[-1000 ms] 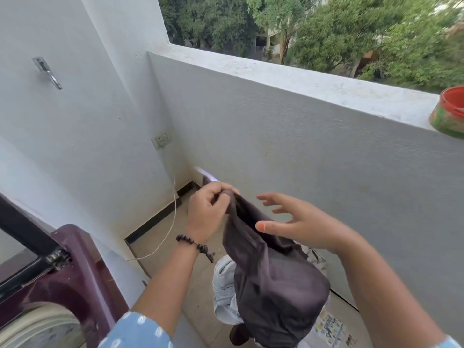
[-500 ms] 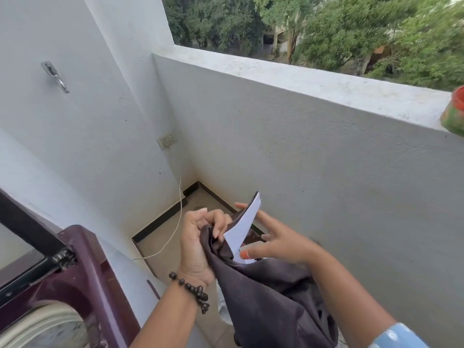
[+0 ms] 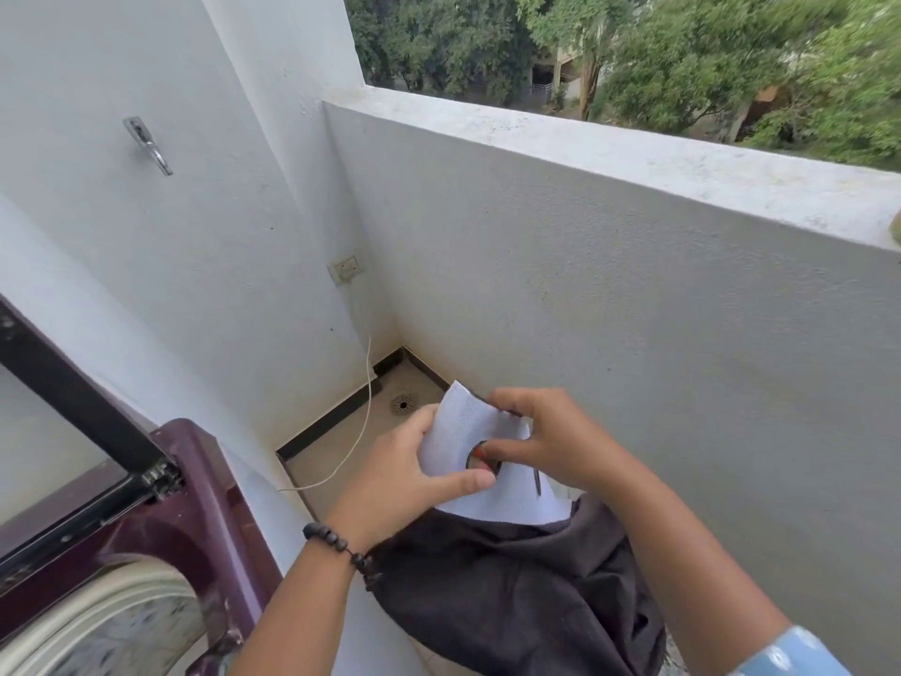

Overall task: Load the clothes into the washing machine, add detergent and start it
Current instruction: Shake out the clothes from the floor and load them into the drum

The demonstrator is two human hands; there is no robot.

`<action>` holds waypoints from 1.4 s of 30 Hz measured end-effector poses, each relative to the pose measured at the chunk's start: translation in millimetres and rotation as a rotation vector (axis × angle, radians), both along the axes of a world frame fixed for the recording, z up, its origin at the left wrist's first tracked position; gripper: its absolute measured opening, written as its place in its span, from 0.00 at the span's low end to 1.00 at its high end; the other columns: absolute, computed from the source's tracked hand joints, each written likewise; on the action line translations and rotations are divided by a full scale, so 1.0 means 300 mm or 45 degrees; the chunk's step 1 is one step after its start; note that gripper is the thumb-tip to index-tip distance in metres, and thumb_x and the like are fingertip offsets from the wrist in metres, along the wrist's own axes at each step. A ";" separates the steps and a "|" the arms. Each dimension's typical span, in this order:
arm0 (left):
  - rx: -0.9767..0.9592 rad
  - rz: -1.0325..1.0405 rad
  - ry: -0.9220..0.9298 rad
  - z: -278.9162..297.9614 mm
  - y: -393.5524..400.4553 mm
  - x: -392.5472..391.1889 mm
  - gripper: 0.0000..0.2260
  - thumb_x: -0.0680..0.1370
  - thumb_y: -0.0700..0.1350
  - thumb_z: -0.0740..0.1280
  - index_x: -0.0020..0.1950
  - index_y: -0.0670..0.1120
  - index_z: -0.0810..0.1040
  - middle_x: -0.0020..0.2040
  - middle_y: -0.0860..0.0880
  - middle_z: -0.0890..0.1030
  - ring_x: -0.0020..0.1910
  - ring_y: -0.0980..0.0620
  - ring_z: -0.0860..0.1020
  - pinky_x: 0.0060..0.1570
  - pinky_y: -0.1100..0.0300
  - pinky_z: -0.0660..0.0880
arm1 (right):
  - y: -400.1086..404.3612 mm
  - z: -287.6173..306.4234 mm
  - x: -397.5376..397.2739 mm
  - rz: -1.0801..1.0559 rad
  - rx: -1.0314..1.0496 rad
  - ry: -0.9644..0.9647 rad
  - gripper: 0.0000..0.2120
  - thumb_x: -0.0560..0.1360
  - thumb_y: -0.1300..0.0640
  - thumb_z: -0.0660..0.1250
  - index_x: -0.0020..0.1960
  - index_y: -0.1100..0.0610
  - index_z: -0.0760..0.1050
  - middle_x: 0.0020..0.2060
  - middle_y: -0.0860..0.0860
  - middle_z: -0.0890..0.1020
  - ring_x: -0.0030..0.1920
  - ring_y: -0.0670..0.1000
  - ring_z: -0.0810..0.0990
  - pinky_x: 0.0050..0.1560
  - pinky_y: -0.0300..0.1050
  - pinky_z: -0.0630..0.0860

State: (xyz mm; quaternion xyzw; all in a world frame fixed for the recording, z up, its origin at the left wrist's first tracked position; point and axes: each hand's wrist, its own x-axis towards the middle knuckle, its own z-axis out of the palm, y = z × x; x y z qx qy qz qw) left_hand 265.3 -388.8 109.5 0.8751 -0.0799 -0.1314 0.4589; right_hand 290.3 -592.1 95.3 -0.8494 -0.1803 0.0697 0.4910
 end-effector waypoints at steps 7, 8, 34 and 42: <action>-0.396 0.189 -0.205 0.070 0.040 -0.050 0.15 0.66 0.56 0.75 0.50 0.54 0.82 0.46 0.47 0.85 0.46 0.45 0.83 0.48 0.41 0.80 | 0.033 -0.005 -0.016 0.086 -0.161 0.200 0.11 0.69 0.48 0.76 0.47 0.51 0.79 0.44 0.50 0.83 0.45 0.54 0.80 0.49 0.54 0.77; -0.451 0.205 -0.230 0.086 0.051 -0.055 0.14 0.66 0.55 0.74 0.50 0.54 0.82 0.45 0.47 0.85 0.46 0.44 0.83 0.49 0.41 0.80 | 0.032 -0.018 -0.021 0.098 -0.239 0.245 0.11 0.69 0.49 0.76 0.48 0.50 0.80 0.45 0.47 0.84 0.46 0.50 0.81 0.52 0.52 0.78; -0.798 -0.049 -0.074 0.063 0.305 -0.165 0.09 0.62 0.45 0.79 0.38 0.48 0.82 0.71 0.57 0.73 0.70 0.58 0.71 0.65 0.58 0.70 | 0.184 0.148 -0.143 -0.170 0.110 0.022 0.16 0.65 0.42 0.75 0.46 0.53 0.82 0.40 0.58 0.84 0.40 0.61 0.83 0.43 0.60 0.79; -0.828 -0.107 -0.152 0.052 0.245 -0.179 0.14 0.66 0.47 0.77 0.47 0.44 0.80 0.62 0.58 0.75 0.64 0.56 0.75 0.59 0.58 0.74 | 0.251 0.184 -0.235 -0.145 -0.100 -0.187 0.12 0.72 0.53 0.75 0.37 0.58 0.76 0.26 0.44 0.70 0.28 0.43 0.66 0.30 0.35 0.62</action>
